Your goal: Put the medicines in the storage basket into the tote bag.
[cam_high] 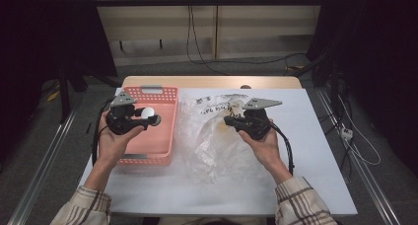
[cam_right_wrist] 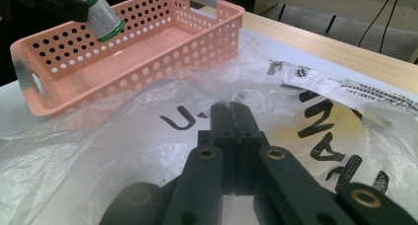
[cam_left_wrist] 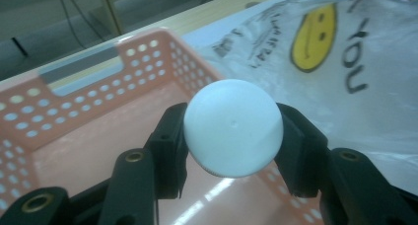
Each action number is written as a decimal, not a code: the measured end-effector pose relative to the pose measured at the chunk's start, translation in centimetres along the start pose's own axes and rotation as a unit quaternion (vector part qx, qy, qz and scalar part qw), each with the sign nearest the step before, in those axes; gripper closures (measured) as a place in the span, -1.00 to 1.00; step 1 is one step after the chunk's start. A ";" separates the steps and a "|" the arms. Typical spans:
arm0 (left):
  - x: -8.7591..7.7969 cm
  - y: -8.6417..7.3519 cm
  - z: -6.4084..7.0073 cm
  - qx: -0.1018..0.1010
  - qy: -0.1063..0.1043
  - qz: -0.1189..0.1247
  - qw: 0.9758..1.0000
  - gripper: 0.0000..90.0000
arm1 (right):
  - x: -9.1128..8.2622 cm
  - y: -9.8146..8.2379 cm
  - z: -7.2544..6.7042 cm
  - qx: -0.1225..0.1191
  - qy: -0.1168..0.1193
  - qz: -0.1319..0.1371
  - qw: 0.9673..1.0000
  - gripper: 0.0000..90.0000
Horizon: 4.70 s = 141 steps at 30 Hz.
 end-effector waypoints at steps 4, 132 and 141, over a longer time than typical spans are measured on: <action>-0.3 0.2 1.4 0.012 -0.006 0.005 1.000 0.14 | -0.1 0.1 0.0 -0.001 -0.001 0.008 1.000 1.00; 3.8 -2.6 16.7 0.082 -0.127 0.003 0.989 -0.56 | -1.7 -5.0 -0.3 -0.006 -0.012 -0.050 0.999 1.00; 1.7 -4.5 13.8 0.060 -0.100 0.007 0.993 -0.64 | -2.8 -6.0 -1.0 -0.009 -0.012 -0.063 0.998 0.87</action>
Point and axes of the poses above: each handheld gripper's, and its own axes: x roughly forward along the jaws, y roughly out of its top, z roughly to its right, the point moved 8 cm from there along x, roughly forward along the jaws, and after that the axes turned 7 degrees about -x, right-handed, at the moved point
